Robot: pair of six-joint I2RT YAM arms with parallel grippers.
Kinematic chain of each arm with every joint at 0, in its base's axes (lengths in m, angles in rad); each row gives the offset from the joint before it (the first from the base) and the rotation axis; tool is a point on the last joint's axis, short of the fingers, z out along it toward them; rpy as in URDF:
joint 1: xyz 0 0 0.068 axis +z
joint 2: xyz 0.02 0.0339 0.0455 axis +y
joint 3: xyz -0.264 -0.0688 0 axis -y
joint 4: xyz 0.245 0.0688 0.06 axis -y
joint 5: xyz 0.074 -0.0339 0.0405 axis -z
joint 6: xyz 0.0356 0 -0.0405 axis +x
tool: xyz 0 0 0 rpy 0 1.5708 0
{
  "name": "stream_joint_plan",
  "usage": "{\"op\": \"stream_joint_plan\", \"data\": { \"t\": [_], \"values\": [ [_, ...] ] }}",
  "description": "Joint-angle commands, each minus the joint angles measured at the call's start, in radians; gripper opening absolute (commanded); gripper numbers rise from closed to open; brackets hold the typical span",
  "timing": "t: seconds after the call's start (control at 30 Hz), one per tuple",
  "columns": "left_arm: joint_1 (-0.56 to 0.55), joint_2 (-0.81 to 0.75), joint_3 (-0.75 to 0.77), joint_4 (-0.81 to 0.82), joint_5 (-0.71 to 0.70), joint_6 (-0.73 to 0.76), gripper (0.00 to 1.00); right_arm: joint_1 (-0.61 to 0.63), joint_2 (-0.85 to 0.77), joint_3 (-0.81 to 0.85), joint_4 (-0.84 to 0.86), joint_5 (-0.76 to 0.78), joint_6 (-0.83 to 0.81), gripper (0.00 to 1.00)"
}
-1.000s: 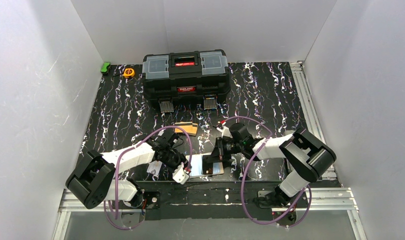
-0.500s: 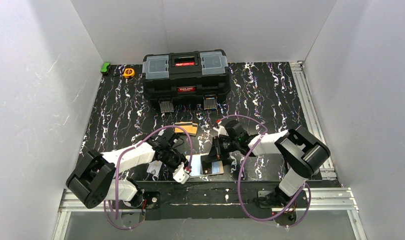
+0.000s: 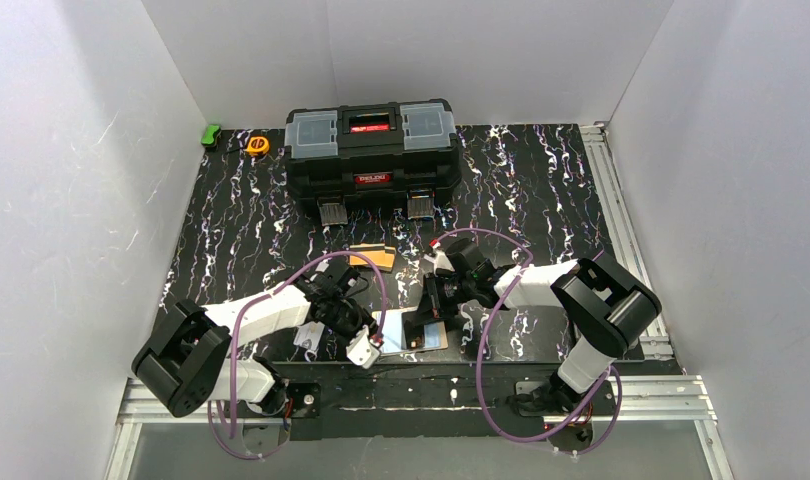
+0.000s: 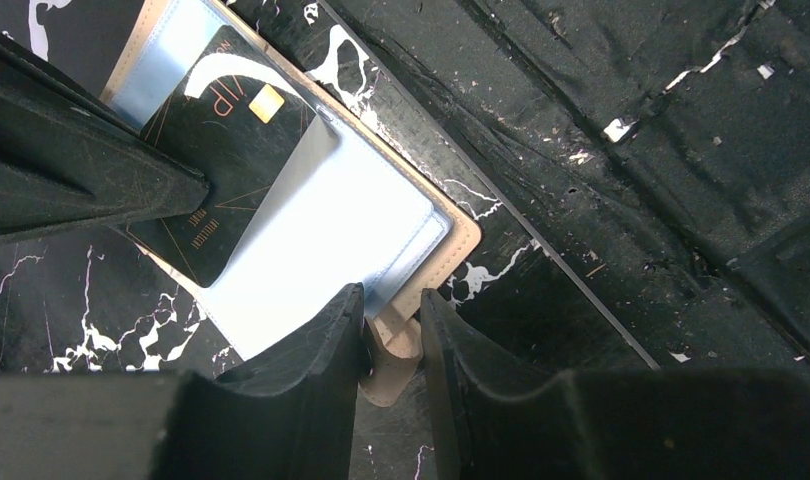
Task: Put the credit cards into the card holder
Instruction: Insert the credit card into the card holder.
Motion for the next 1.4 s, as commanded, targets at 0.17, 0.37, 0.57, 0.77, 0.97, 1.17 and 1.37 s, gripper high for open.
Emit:
{"op": "stream_joint_plan", "data": {
  "t": [0.17,0.37,0.57,0.77,0.97,1.17,1.37],
  "values": [
    [-0.013,-0.019,0.001,-0.039,0.031,-0.013,0.25,0.014,-0.018,-0.056,-0.092,0.059,-0.003,0.09],
    [-0.016,-0.013,0.002,-0.038,0.029,-0.01,0.25,0.016,0.018,0.015,-0.127,0.042,-0.038,0.09],
    [-0.017,-0.007,0.0,-0.031,0.016,0.007,0.25,0.022,0.047,0.056,-0.148,0.026,-0.059,0.09],
    [-0.017,-0.004,-0.002,-0.02,0.009,0.008,0.24,0.023,0.072,0.08,-0.177,-0.001,-0.092,0.09],
    [-0.019,-0.01,-0.005,-0.021,0.01,0.007,0.24,0.038,0.078,0.132,-0.262,0.039,-0.12,0.38],
    [-0.019,-0.015,-0.006,-0.02,0.006,-0.001,0.23,0.066,-0.001,0.158,-0.37,0.149,-0.123,0.64],
    [-0.018,-0.032,-0.027,0.032,-0.02,-0.043,0.18,0.107,-0.025,0.24,-0.541,0.273,-0.137,0.77]
  ]
}}
